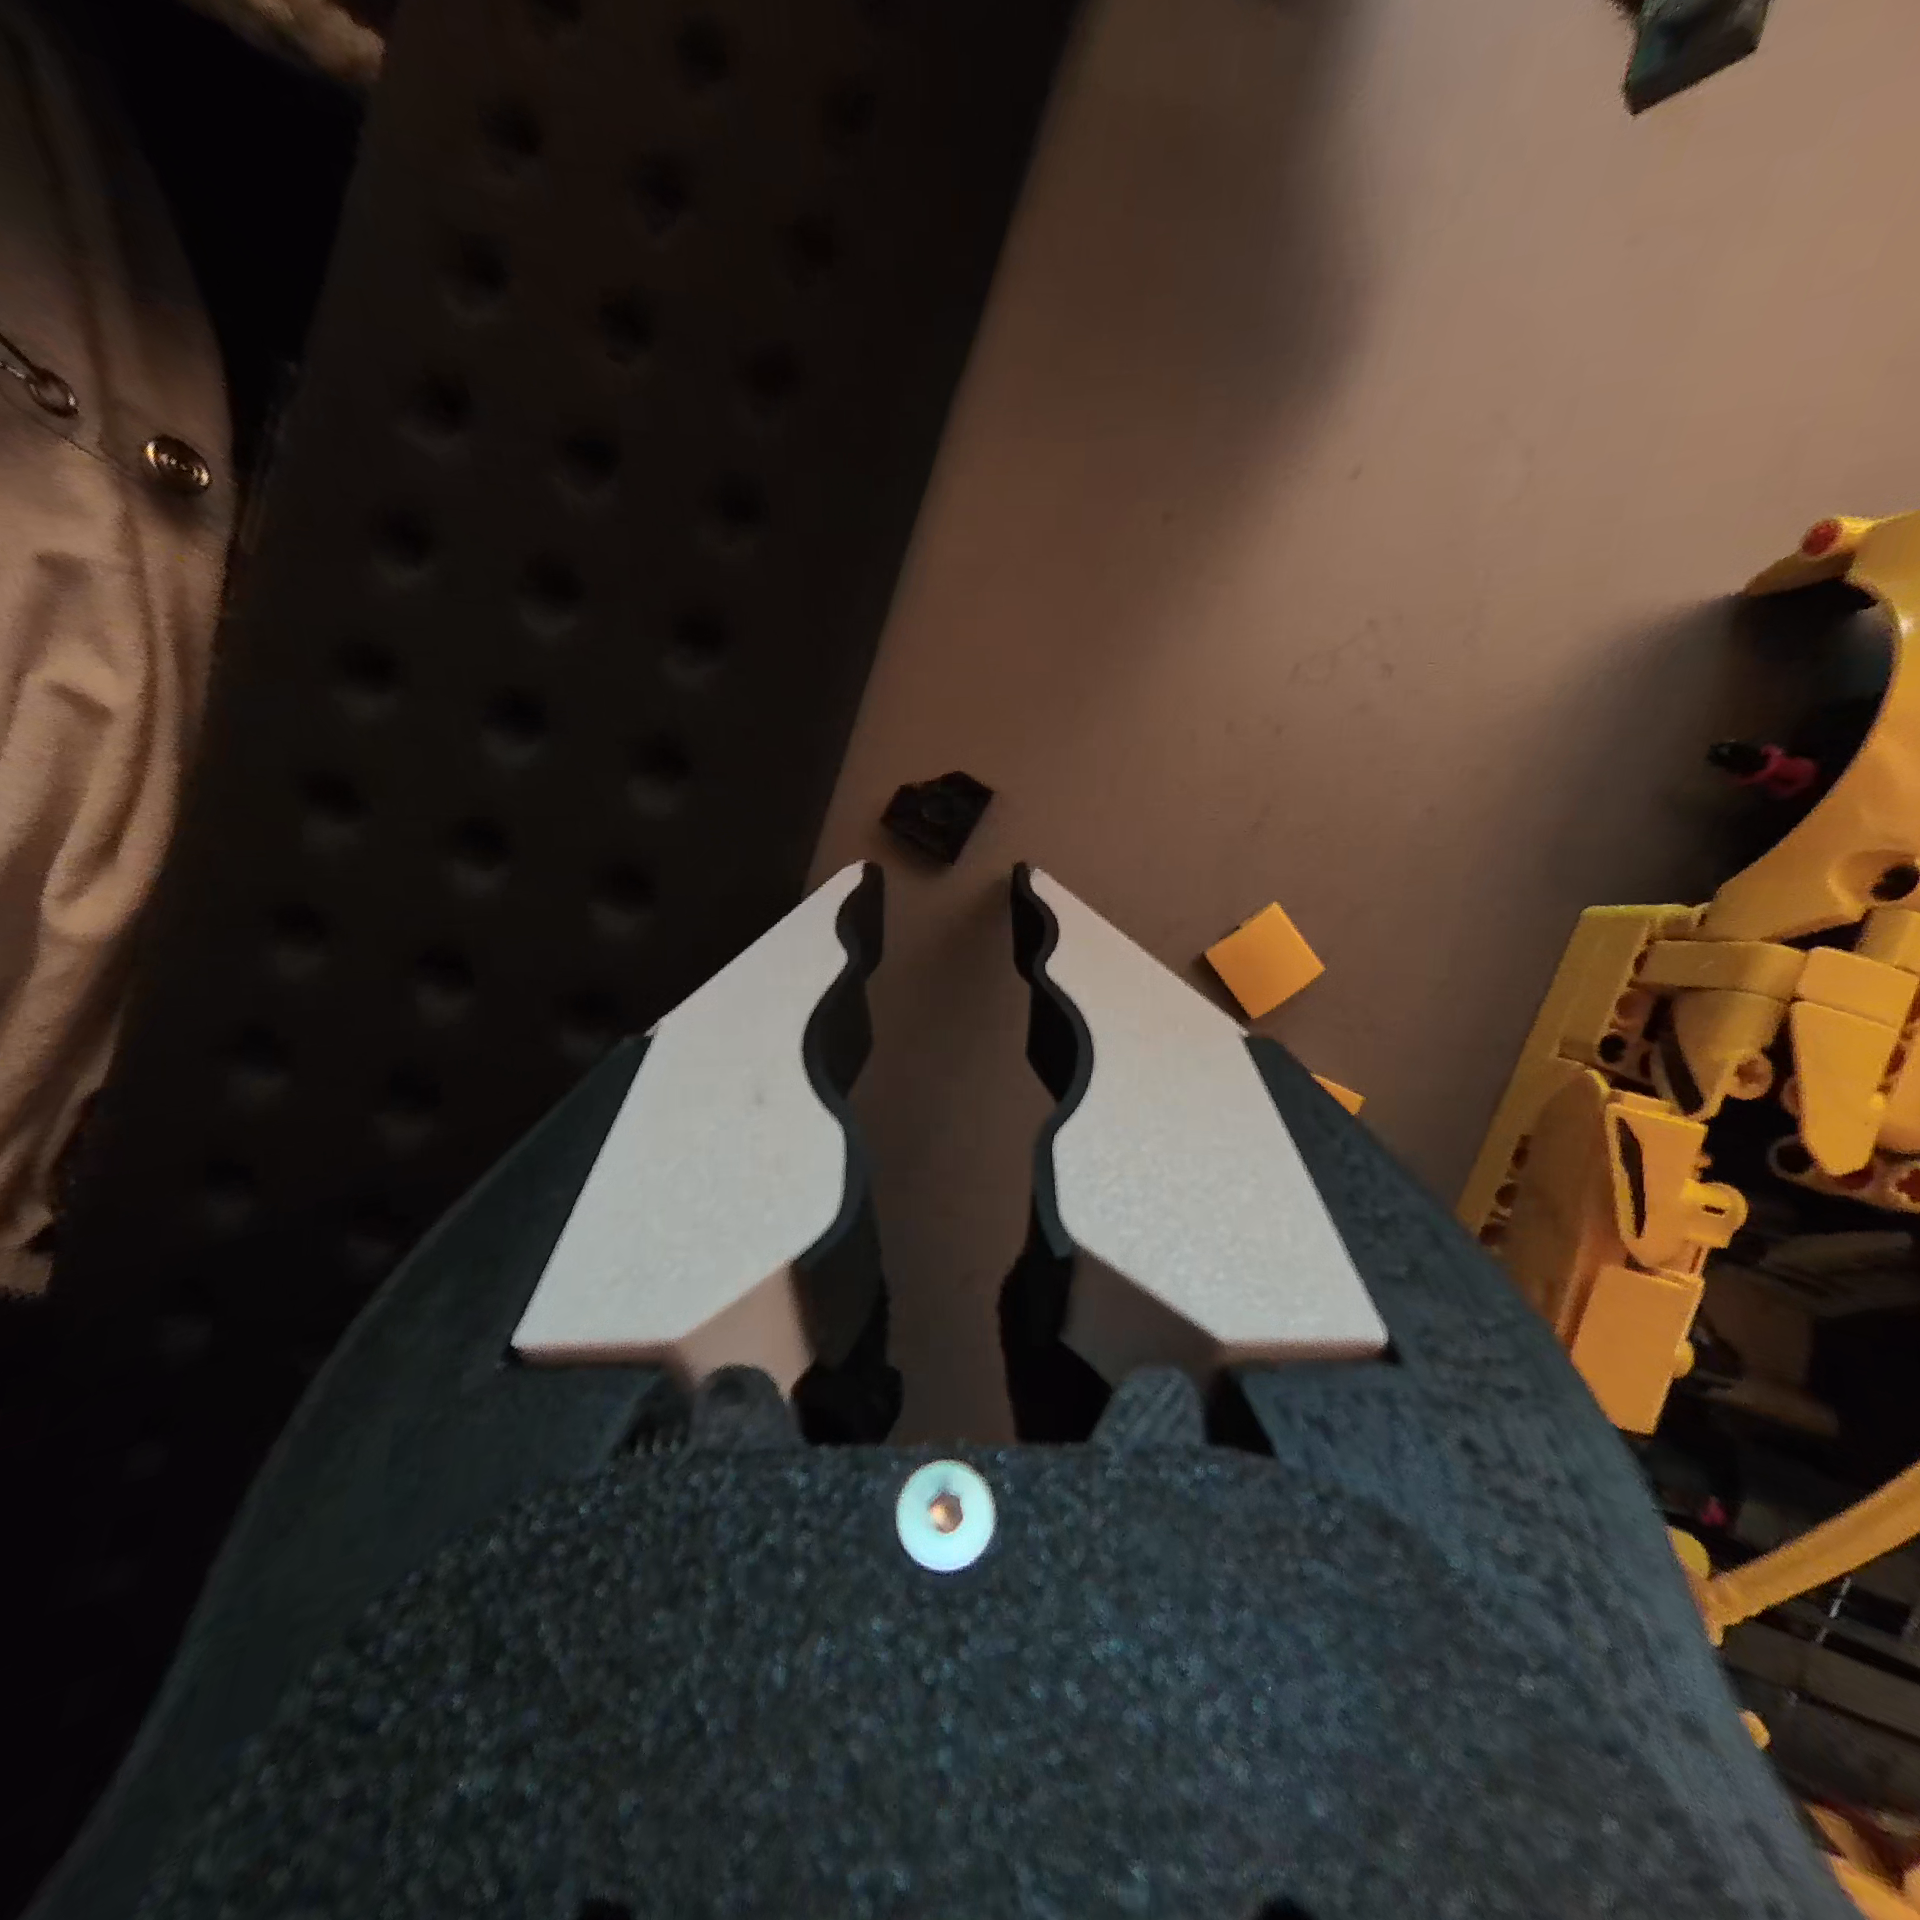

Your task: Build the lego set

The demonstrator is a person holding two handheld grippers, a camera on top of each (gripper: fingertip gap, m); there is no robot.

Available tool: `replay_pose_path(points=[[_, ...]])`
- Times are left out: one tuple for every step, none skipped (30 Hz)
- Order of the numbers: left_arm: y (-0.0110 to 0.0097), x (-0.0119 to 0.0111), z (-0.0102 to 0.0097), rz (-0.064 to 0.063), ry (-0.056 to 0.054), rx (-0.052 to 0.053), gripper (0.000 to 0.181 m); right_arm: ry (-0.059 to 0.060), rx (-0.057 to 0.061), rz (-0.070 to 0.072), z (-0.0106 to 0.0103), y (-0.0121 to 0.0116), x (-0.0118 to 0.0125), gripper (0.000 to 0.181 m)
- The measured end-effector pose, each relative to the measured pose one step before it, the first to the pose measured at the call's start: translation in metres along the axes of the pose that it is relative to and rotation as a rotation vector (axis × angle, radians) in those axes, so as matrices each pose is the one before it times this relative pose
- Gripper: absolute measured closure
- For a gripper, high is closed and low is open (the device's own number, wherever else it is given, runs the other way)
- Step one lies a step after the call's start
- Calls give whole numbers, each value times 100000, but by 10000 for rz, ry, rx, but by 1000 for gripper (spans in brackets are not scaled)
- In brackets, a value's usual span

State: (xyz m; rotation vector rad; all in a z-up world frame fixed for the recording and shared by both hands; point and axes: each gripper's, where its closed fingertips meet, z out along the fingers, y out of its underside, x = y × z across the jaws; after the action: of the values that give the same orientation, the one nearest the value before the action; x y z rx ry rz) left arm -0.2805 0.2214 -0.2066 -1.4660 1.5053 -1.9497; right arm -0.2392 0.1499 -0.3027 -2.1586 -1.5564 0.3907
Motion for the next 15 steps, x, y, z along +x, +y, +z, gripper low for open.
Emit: replay_pose_path(points=[[-1, -13, -3, -4, -3, 4, 176, 23, -23, -18, -26, -11, 46, 156], [-11, -3, -9, -2, -1, 8, 176, 48, 20, -7, -111, -93, 58, 156], [-13, -4, -8, -1, -2, 9, 176, 24, 94, 14, -200, -277, -25, 156], [-9, -7, -3, -4, -2, 3, 176, -48, 173, 16, -224, -438, -186, 157], [6, -8, 1, -9, 2, -3, 176, -124, 175, -10, -179, -479, -379, 159], [11, -1, 12, -7, 6, -7, 176, -183, 102, -36, -45, -345, -474, 161], [9, 7, 2, -3, 6, -9, 176, -105, -17, -23, 99, -75, -304, 163], [12, 8, 8, 1, 4, -8, 176, 36, -127, -16, 163, 193, 32, 165], [10, 10, 10, 9, 1, -1, 176, 43, -131, 9, 137, 289, 135, 164], [-4, 13, -8, 13, 0, 5, 176, -50, -57, 75, 119, 224, 54, 164], [-8, 10, 0, 6, -2, 5, 176, -98, -10, 117, 90, 140, -2, 164], [-8, -12, -4, -1, -4, 3, 176, -62, -15, 72, 67, 119, 26, 163], [7, -8, 1, -4, -4, 1, 176, 14, -48, -9, 74, 157, 98, 163], [2, -1, -1, -1, -2, -1, 176, 1, 47, -40, 13, -34, 42, 163], [4, -1, 12, 3, -1, -3, 176, -25, -26, -21, 4, 19, -7, 163]])
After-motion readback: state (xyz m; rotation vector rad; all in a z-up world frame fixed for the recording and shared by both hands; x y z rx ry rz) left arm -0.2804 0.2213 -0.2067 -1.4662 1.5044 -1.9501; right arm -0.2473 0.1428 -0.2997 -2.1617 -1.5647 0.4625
